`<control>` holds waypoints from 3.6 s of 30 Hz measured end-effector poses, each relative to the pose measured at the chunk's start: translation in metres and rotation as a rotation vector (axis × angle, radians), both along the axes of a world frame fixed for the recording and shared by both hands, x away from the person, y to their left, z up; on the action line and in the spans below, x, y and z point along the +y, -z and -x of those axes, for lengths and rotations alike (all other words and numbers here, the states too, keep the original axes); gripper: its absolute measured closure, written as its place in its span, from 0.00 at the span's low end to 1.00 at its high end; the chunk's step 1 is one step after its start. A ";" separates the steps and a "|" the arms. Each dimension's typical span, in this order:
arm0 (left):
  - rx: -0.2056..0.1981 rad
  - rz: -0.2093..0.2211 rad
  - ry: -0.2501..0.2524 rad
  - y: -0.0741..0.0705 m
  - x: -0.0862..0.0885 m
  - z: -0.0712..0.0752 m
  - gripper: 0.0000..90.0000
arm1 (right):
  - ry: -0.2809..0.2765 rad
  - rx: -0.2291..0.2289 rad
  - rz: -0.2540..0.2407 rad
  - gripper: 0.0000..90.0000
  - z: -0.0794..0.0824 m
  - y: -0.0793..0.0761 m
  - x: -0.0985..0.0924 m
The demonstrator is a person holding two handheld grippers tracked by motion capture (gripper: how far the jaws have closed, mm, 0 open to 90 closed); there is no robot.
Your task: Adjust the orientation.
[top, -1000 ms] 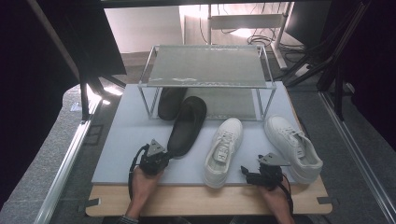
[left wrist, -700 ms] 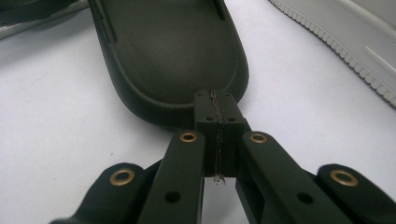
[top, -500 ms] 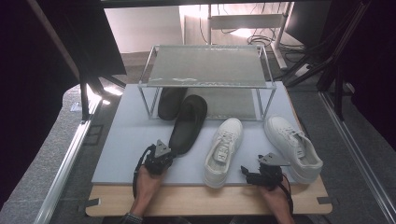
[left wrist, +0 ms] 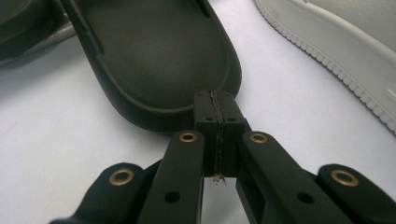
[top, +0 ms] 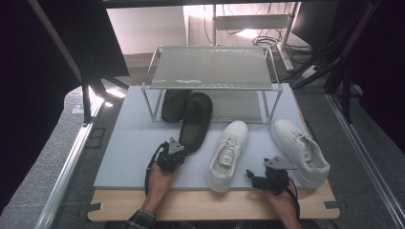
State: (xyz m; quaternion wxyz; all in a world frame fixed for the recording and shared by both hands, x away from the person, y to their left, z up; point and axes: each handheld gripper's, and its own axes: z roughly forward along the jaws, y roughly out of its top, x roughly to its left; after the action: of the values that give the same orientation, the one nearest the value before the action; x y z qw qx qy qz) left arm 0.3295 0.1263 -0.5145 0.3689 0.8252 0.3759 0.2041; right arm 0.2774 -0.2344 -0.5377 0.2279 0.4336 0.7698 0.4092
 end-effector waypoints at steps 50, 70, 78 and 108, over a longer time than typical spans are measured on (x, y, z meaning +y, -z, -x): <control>-0.038 0.023 -0.065 -0.010 -0.017 -0.046 0.99 | 0.000 0.000 0.000 0.17 0.000 0.000 0.000; -0.033 0.033 -0.137 -0.007 -0.022 -0.078 0.99 | 0.000 0.000 -0.001 0.17 0.000 0.000 0.000; -0.024 0.027 -0.154 -0.008 -0.029 -0.090 0.99 | -0.001 0.001 -0.002 0.17 0.000 0.000 0.000; 0.019 0.123 -0.146 -0.020 -0.013 -0.089 0.90 | -0.004 0.000 -0.003 0.17 0.000 0.000 -0.001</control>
State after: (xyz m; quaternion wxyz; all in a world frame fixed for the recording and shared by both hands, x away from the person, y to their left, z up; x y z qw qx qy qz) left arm 0.4189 0.1130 -0.4942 0.3994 0.7733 0.4503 0.1992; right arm 0.2774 -0.2349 -0.5378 0.2266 0.4324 0.7700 0.4107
